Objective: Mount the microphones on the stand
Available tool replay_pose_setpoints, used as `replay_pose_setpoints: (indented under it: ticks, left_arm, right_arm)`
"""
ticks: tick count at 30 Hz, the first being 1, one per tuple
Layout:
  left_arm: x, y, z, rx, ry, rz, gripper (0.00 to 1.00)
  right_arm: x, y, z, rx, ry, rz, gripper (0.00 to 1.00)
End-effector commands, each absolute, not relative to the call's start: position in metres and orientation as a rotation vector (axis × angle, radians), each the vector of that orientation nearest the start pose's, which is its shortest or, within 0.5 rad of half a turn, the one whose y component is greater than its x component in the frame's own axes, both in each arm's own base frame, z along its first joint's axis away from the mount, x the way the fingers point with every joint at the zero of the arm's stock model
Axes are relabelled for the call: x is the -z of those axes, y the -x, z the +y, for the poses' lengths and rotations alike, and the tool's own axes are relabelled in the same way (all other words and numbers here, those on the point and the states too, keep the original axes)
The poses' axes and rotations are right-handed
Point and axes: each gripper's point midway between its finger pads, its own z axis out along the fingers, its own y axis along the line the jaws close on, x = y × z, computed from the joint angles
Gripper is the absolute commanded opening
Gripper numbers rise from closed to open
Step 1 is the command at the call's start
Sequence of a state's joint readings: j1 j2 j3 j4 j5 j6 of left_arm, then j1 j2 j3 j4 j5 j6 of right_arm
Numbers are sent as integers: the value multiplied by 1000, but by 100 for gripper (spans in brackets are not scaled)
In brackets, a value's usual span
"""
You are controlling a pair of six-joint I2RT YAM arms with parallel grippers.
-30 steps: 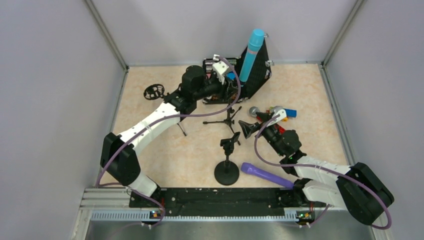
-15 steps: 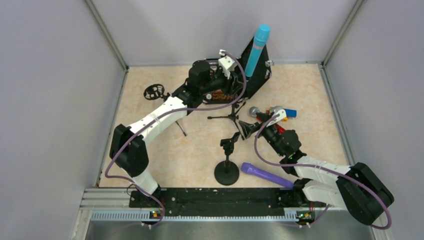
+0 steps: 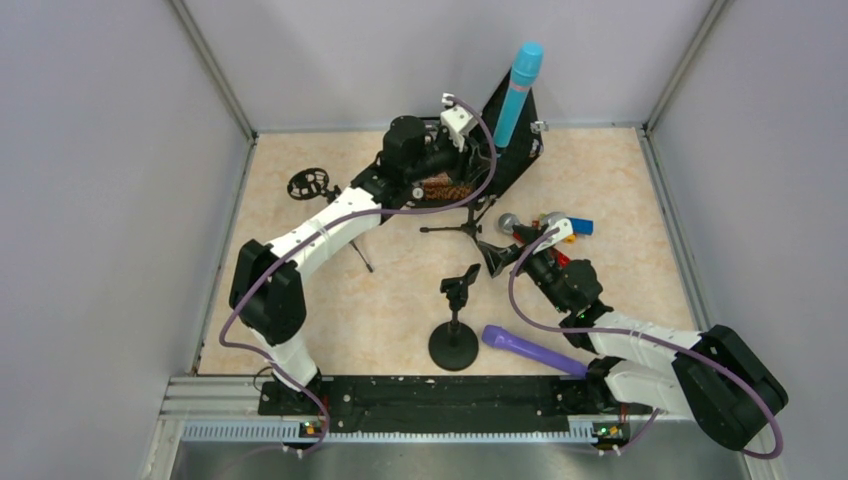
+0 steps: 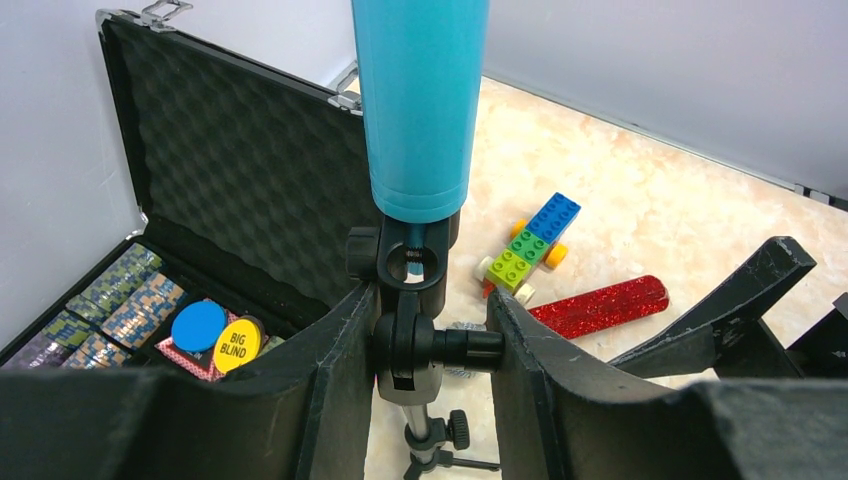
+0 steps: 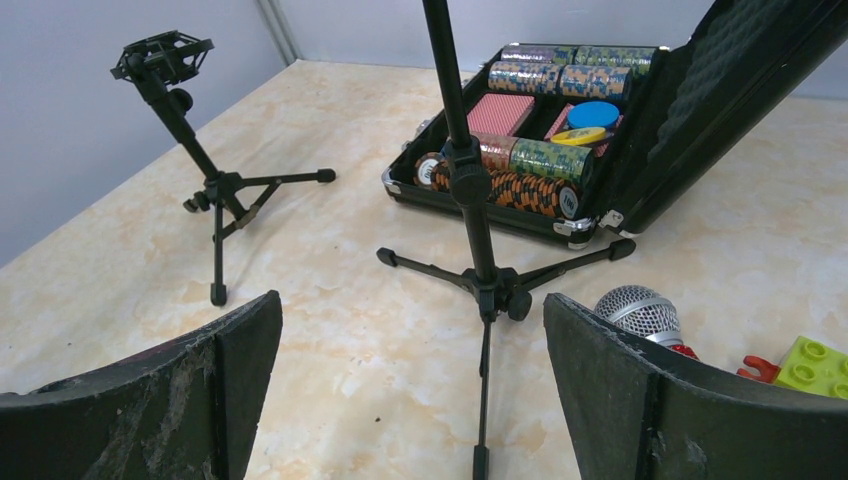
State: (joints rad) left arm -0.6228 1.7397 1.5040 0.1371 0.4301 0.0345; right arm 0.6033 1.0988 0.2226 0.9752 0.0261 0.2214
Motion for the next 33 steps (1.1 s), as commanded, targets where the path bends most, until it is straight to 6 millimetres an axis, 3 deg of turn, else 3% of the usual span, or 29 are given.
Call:
replay_pose_setpoints:
  ticks: [1, 4, 10, 14, 20, 33]
  left_arm:
    - [-368, -408, -375, 805, -798, 1323, 2]
    - [-371, -408, -374, 803, -796, 1315, 17]
    - [-376, -404, -373, 840, -771, 1323, 65]
    - [-382, -402, -369, 838, -755, 1309, 81]
    - [-397, -395, -362, 832, -734, 1275, 92]
    - [-436, -365, -339, 812, -714, 1206, 98]
  right_arm:
    - [-192, -292, 201, -650, 239, 1455, 99]
    - [-191, -293, 201, -649, 238, 1456, 99]
    - [-191, -293, 203, -652, 241, 1459, 99]
    - [-192, -294, 203, -651, 240, 1456, 99]
    - [-192, -295, 203, -650, 240, 1458, 99]
    - [-191, -294, 203, -655, 242, 1462, 99]
